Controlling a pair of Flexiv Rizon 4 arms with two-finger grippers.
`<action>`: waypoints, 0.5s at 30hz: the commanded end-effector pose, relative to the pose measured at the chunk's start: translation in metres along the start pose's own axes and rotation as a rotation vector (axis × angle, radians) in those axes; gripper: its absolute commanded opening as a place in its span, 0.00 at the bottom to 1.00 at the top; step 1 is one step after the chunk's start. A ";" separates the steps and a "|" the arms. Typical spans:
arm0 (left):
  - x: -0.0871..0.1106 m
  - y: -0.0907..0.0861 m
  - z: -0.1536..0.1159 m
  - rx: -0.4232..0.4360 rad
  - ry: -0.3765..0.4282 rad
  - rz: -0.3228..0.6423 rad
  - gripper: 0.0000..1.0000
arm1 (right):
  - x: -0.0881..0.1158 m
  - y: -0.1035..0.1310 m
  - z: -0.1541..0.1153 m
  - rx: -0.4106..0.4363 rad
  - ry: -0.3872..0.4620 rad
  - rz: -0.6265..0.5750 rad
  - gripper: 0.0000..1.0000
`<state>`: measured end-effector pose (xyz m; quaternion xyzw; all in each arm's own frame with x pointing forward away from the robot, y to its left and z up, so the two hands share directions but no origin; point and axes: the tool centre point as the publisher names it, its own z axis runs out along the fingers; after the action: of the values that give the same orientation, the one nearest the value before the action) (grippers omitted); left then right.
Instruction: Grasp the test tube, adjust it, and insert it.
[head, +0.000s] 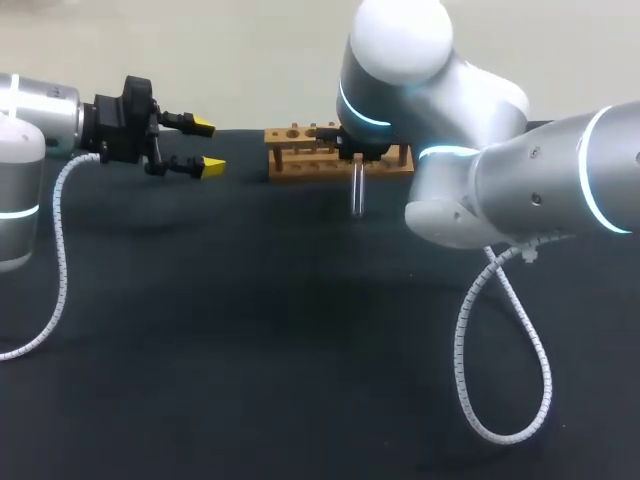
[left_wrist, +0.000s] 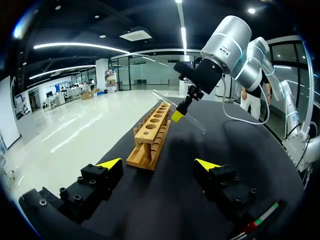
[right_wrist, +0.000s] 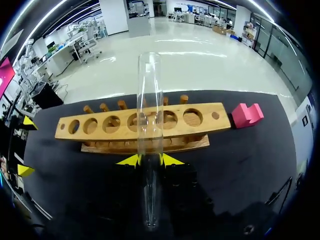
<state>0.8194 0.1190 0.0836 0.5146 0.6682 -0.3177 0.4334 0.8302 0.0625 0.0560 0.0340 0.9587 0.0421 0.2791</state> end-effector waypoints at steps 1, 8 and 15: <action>0.001 -0.001 -0.001 -0.003 -0.004 0.003 1.00 | 0.013 -0.006 -0.031 0.005 -0.096 0.018 0.00; 0.001 -0.001 -0.001 -0.003 -0.004 0.003 1.00 | 0.016 -0.012 -0.065 0.016 -0.213 0.083 0.00; 0.001 -0.001 -0.001 -0.003 -0.004 0.003 1.00 | 0.017 -0.013 -0.090 0.001 -0.310 0.087 0.00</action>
<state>0.8194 0.1191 0.0836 0.5145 0.6682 -0.3177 0.4334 0.7869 0.0540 0.1100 0.0791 0.9371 0.0492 0.3364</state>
